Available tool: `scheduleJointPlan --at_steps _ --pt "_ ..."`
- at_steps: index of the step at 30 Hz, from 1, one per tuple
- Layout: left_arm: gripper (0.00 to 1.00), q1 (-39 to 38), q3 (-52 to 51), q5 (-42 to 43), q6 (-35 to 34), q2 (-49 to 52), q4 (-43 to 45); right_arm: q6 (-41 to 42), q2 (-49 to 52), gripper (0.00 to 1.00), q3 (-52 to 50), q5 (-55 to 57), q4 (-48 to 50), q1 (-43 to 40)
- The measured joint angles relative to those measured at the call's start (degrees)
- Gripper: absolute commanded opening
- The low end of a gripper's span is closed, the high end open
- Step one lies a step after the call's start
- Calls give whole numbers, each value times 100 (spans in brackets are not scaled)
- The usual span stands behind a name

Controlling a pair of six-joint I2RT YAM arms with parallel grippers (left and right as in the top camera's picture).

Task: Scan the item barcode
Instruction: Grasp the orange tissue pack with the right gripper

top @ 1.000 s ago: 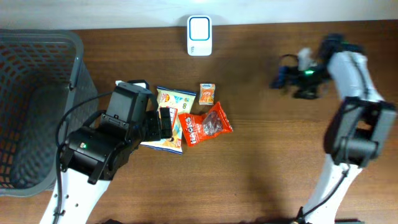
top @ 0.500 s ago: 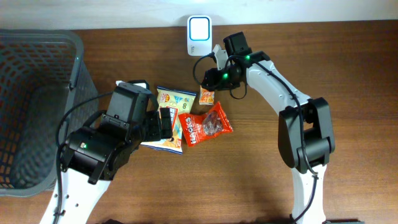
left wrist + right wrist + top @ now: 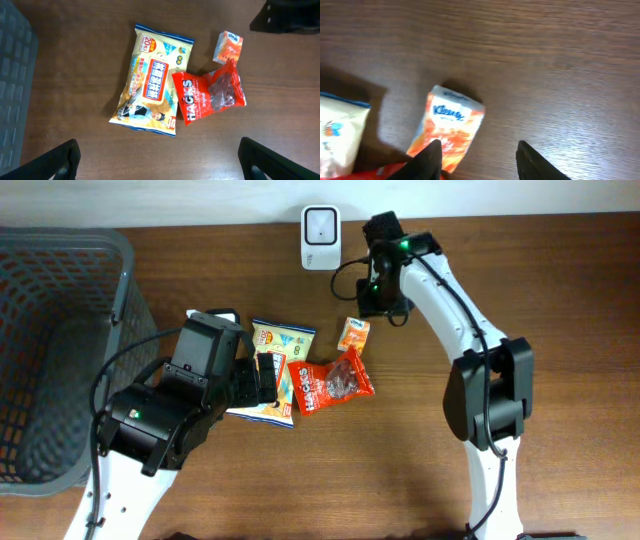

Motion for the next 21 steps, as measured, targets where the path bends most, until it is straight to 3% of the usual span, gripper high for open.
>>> scheduleJointPlan --at_steps 4,9,11,14,18,20,21 --pt "99 0 0 -2 0 0 2 7 0 48 -2 -450 321 225" --pt "99 0 0 -2 -2 0 0 730 2 47 -935 127 1193 632" --pt "99 0 0 0 0 0 2 1019 -13 24 -1377 286 1615 632" --pt "99 0 0 -2 0 0 0 1121 -66 4 -1502 420 1687 629" --pt "99 0 0 0 0 0 0 1069 -26 4 -800 328 568 247" --pt "99 0 0 0 0 0 -2 586 -26 4 -570 -498 487 -308" --pt "99 0 0 -2 0 0 0 308 -24 23 -568 -1117 435 -649"
